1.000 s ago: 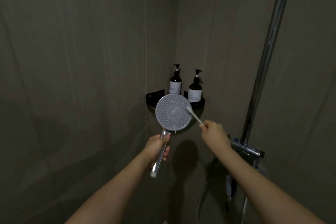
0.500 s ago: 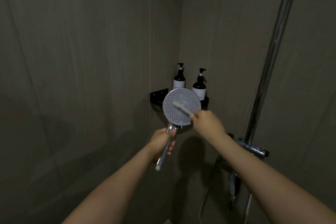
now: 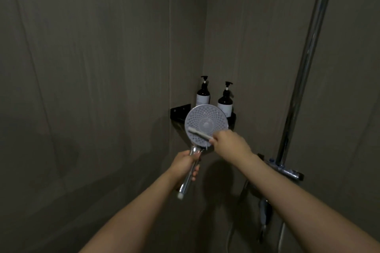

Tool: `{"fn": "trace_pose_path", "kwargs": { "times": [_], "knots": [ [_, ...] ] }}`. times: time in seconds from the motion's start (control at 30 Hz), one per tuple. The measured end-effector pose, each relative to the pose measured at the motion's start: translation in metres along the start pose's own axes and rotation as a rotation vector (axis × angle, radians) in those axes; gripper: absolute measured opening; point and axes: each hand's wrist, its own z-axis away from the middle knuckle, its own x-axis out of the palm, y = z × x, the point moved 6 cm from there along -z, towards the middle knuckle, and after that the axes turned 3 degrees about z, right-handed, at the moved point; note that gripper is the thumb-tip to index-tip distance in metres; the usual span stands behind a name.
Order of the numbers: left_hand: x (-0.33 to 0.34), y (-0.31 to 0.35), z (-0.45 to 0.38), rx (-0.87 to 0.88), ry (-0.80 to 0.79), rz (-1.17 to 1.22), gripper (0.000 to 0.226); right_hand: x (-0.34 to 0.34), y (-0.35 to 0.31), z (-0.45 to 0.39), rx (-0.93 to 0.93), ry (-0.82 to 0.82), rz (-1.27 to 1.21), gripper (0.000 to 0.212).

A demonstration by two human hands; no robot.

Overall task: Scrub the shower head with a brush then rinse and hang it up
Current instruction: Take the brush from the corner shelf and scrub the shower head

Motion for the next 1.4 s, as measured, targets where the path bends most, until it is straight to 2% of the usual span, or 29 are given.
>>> {"fn": "trace_pose_path", "kwargs": {
  "times": [0.07, 0.17, 0.27, 0.4, 0.53, 0.63, 0.73, 0.87, 0.97, 1.1, 1.2, 1.33, 1.4],
  "knots": [
    [-0.001, 0.001, 0.0, 0.003, 0.001, 0.004, 0.023, -0.003, 0.004, 0.0, 0.012, 0.024, 0.023, 0.024],
    [-0.004, 0.006, 0.0, 0.017, -0.001, -0.013, 0.022, -0.022, 0.016, -0.008, 0.048, 0.147, 0.011, 0.028],
    [-0.009, 0.007, 0.0, 0.022, 0.023, 0.002, 0.02, -0.007, 0.015, 0.003, 0.033, 0.012, -0.049, 0.02],
    [-0.01, 0.005, 0.0, 0.024, 0.023, 0.01, 0.02, -0.019, 0.024, -0.003, 0.049, 0.112, -0.004, 0.024],
    [-0.012, 0.002, 0.0, 0.02, 0.013, 0.01, 0.019, -0.009, 0.022, 0.005, 0.045, 0.026, -0.07, 0.02],
    [-0.01, 0.001, -0.002, 0.021, 0.003, 0.006, 0.02, -0.018, 0.027, -0.001, 0.054, 0.137, -0.025, 0.024],
    [-0.008, 0.002, -0.002, 0.033, 0.014, 0.011, 0.022, -0.004, 0.02, 0.002, 0.035, 0.033, -0.084, 0.024],
    [-0.004, 0.004, -0.003, 0.05, 0.015, 0.032, 0.021, -0.009, 0.016, -0.008, 0.009, 0.093, -0.02, 0.03],
    [0.0, 0.007, -0.003, 0.05, 0.034, 0.056, 0.021, 0.003, 0.005, -0.007, 0.017, 0.007, -0.041, 0.026],
    [-0.001, 0.008, -0.003, 0.061, 0.033, -0.004, 0.022, -0.02, 0.008, -0.014, 0.029, 0.148, 0.025, 0.032],
    [-0.001, 0.009, -0.001, 0.062, 0.036, 0.006, 0.022, -0.009, 0.004, -0.007, 0.025, 0.047, -0.024, 0.029],
    [-0.002, 0.008, -0.002, 0.056, 0.025, -0.002, 0.022, -0.019, 0.008, -0.005, 0.008, 0.116, 0.073, 0.027],
    [-0.002, 0.007, -0.002, 0.057, 0.029, -0.005, 0.021, -0.014, 0.007, -0.003, 0.003, 0.051, 0.037, 0.025]
  ]
}}
